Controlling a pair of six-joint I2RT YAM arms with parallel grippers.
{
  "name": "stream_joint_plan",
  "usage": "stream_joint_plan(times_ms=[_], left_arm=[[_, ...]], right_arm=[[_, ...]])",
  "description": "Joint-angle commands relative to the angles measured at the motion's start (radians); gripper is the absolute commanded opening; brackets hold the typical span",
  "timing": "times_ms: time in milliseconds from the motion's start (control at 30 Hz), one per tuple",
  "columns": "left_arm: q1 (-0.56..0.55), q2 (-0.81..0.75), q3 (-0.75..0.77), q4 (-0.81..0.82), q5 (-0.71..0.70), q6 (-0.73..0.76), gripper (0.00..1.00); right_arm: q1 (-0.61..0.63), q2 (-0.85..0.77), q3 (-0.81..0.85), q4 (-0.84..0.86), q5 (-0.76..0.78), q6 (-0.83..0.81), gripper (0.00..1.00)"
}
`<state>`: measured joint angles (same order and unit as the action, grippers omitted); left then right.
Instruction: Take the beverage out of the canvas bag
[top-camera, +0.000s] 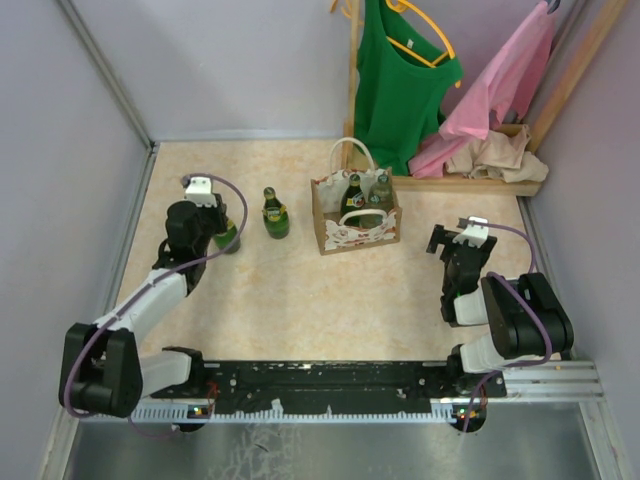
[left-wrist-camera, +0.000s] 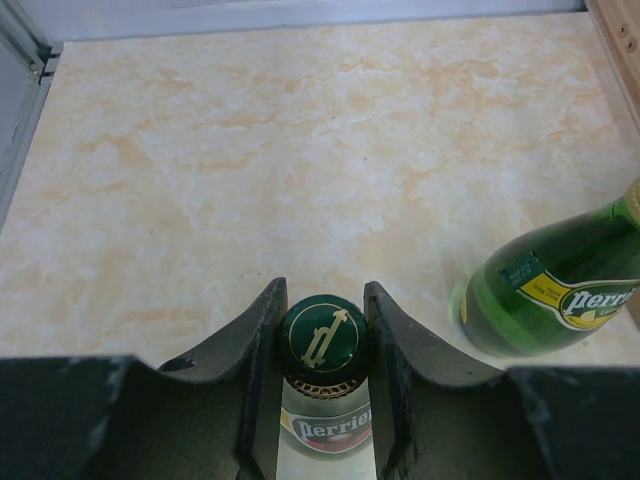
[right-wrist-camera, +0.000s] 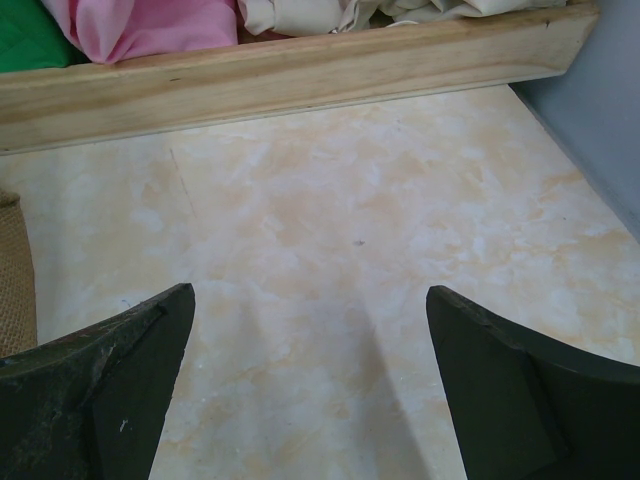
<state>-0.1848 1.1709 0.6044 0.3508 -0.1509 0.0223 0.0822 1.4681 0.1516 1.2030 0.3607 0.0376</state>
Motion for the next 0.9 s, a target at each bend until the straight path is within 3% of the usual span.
stream_joint_plan(times_ms=[0,233,333,567,633,667,867], left_arm=[[0.024,0.013,-0.002,0.334,0.072,-0.021,0.00],[0.042,0.086,-0.021,0.461,0.099,-0.028,0.00],[0.046,0.112,-0.045,0.524,0.124,-0.027,0.08],[0.053,0.120,-0.084,0.565,0.154,-0.053,0.68],[0.052,0.105,-0.086,0.541,0.148,-0.058,0.94],[0.053,0.097,-0.084,0.529,0.148,-0.055,0.99],[0.051,0.023,-0.039,0.426,0.167,-0.035,1.00]], right_arm=[[-0.001,-0.017,0.020,0.044,0.005,0.001,0.99],[-0.001,-0.017,0.020,0.044,0.005,0.002,0.99],[-0.001,-0.017,0.020,0.045,0.004,0.002,0.99],[-0.001,-0.016,0.020,0.044,0.005,0.002,0.99],[-0.001,-0.017,0.020,0.044,0.004,0.002,0.99],[-0.001,-0.017,0.020,0.044,0.004,0.002,0.99],[-0.002,-0.017,0.020,0.044,0.005,0.002,0.99]])
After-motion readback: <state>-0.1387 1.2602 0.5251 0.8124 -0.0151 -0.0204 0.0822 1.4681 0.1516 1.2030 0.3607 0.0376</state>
